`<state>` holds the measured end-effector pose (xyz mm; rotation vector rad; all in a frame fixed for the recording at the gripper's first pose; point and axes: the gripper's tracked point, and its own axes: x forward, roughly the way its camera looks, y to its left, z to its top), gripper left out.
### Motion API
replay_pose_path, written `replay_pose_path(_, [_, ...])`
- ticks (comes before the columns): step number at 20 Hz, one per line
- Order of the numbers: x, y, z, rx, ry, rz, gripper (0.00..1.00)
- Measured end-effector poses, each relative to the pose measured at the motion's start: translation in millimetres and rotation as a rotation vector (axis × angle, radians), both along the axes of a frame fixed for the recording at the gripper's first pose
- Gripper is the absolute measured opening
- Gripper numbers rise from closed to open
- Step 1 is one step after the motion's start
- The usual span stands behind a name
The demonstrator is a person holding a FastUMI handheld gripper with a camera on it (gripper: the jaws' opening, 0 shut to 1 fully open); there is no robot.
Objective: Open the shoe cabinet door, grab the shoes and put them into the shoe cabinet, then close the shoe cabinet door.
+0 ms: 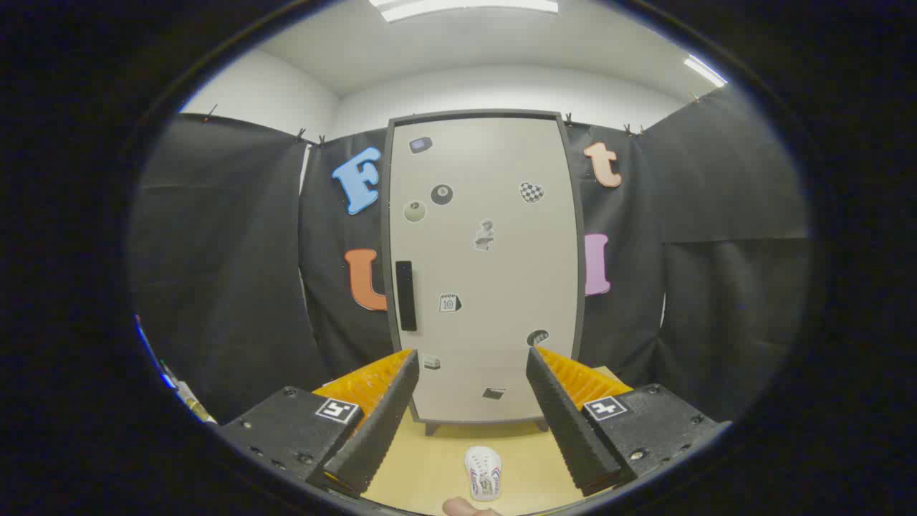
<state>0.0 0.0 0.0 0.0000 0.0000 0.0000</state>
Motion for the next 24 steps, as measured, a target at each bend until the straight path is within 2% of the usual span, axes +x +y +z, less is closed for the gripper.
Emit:
replay_pose_path(12, [-2,21,15,-0.042,-0.059,0.033,0.99])
replay_pose_path(18, [35,45,12,-0.081,-0.069,0.05,0.99])
replay_pose_path(21, [65,56,9,-0.091,-0.081,0.045,0.99])
replay_pose_path(24, [102,74,3,-0.08,-0.076,0.08,0.99])
